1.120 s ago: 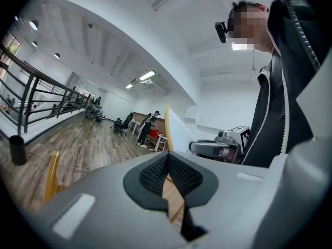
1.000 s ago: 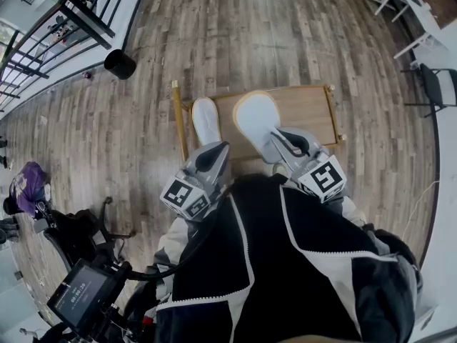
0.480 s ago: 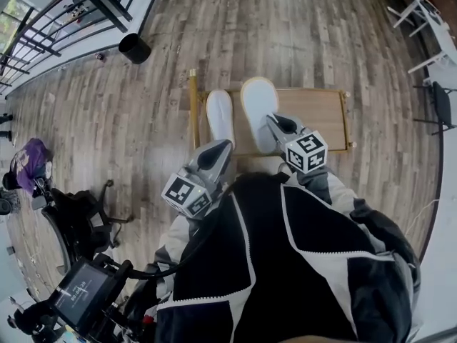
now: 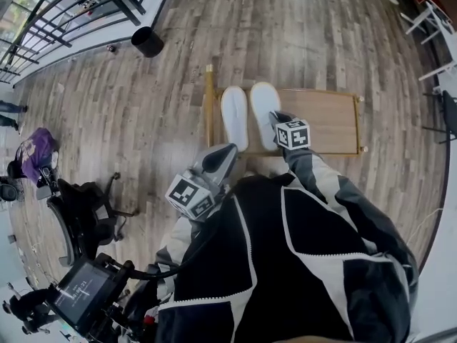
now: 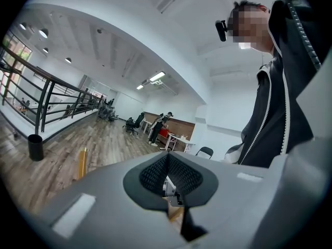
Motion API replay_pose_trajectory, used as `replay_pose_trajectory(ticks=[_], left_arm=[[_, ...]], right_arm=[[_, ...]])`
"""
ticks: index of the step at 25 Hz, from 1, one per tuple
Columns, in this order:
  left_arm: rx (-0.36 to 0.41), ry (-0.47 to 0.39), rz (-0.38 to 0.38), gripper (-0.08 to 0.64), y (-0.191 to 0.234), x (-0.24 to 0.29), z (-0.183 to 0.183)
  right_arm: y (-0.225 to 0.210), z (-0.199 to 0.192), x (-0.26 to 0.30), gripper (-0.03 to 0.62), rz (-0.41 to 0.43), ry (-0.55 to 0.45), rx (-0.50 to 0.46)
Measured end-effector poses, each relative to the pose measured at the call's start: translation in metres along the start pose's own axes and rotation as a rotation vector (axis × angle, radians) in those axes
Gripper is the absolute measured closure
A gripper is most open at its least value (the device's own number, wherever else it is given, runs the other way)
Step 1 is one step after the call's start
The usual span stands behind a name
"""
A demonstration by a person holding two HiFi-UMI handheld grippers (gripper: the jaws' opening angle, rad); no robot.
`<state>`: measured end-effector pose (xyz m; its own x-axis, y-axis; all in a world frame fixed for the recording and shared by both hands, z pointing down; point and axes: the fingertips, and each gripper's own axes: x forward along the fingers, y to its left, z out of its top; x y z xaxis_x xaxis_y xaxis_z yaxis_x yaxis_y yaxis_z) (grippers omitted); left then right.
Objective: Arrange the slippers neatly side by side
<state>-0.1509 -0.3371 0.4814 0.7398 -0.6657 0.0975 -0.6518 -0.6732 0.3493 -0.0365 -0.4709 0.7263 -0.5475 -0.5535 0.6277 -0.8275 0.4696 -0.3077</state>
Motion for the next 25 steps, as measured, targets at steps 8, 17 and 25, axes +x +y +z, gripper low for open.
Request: replay_pose_trajectory(ticks=[8, 17, 25], left_arm=[[-0.001, 0.039, 0.021, 0.541, 0.007, -0.015, -0.011], [-0.012, 0.052, 0.060, 0.541, 0.016, -0.029, -0.023], [-0.021, 0.060, 0.078, 0.541, 0.020, -0.031, -0.027]], right_arm=[[-0.017, -0.023, 0.051, 0.566, -0.080, 0.105, 0.113], [-0.028, -0.041, 0.072, 0.566, -0.105, 0.175, 0.098], [-0.020, -0.046, 0.081, 0.461, -0.044, 0.215, 0.074]])
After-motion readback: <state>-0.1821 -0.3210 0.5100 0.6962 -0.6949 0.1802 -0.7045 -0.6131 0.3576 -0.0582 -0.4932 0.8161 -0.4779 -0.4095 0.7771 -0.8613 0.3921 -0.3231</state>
